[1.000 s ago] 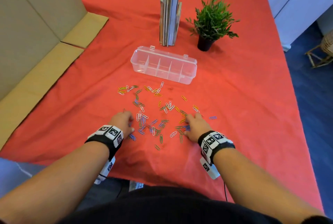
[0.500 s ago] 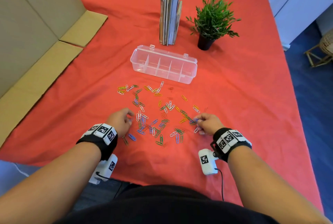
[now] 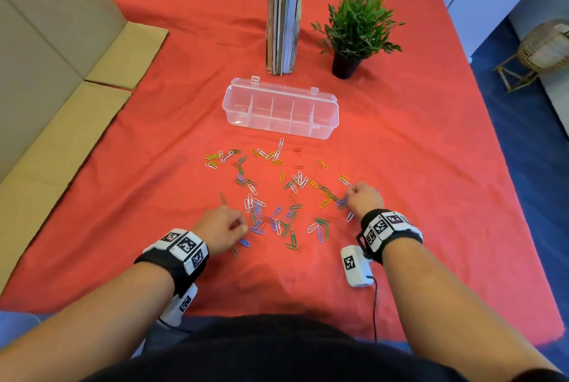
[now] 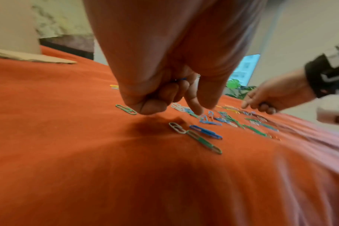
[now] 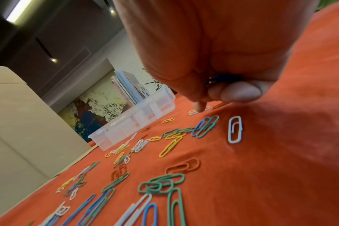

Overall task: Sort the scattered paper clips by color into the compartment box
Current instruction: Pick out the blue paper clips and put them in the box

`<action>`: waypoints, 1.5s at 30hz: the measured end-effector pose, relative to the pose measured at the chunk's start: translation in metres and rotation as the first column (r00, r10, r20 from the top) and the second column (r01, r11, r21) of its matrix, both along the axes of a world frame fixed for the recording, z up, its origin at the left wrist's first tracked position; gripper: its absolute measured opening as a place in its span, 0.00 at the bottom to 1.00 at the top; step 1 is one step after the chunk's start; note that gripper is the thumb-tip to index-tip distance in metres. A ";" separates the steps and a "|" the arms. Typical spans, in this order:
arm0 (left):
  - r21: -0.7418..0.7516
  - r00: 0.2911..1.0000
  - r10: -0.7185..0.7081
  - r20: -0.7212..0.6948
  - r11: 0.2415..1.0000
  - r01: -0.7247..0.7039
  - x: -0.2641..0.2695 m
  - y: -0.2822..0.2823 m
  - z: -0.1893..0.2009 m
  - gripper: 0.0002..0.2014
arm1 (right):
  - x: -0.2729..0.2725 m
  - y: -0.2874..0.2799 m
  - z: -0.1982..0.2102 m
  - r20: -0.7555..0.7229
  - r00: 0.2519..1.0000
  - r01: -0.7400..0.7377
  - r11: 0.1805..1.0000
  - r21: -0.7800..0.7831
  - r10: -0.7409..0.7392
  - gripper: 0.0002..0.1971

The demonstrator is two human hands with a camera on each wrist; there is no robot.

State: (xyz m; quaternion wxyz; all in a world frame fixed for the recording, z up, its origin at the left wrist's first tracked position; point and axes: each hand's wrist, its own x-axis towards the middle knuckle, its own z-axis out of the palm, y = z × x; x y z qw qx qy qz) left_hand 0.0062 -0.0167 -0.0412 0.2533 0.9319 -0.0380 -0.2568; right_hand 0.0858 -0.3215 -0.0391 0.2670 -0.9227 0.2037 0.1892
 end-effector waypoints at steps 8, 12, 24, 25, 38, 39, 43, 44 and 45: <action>0.046 0.981 -0.173 0.090 0.984 0.170 -0.008 0.007 -0.010 0.07 | -0.008 0.023 -0.017 -0.017 0.996 -0.088 0.973 -0.213 0.087 0.24; -0.001 0.977 -0.166 0.135 0.986 0.168 -0.006 0.007 -0.011 0.08 | -0.004 0.019 -0.015 -0.043 0.993 -0.119 0.976 -0.182 0.113 0.21; -0.286 0.989 0.148 -0.011 0.947 -0.145 0.017 0.007 -0.001 0.11 | -0.008 0.012 -0.010 0.080 0.972 -0.216 0.973 -0.078 0.223 0.02; -0.300 0.987 0.161 -0.020 0.940 -0.160 0.020 0.008 -0.001 0.15 | -0.005 0.013 -0.006 0.098 0.977 -0.189 0.982 0.003 0.187 0.04; -0.466 0.752 0.503 -0.425 0.591 -0.658 0.035 -0.005 0.014 0.15 | -0.015 0.068 0.018 -0.127 0.992 0.076 0.696 0.714 0.022 0.10; -0.467 0.728 0.519 -0.449 0.558 -0.686 0.034 -0.005 0.014 0.15 | -0.015 0.075 0.014 -0.054 0.988 -0.083 0.792 0.605 0.145 0.10; -0.391 0.756 0.564 -0.331 0.647 -0.654 0.035 0.001 0.013 0.12 | -0.018 0.101 -0.002 0.085 0.787 -0.616 0.786 0.048 0.611 0.05; -0.306 0.795 0.569 -0.210 0.734 -0.606 0.035 0.005 0.012 0.10 | -0.020 0.104 -0.008 0.104 0.737 -0.670 0.742 -0.020 0.668 0.08; -0.197 0.824 0.562 -0.073 0.802 -0.565 0.034 0.010 0.011 0.09 | -0.022 0.107 -0.013 0.117 0.696 -0.705 0.706 -0.073 0.708 0.09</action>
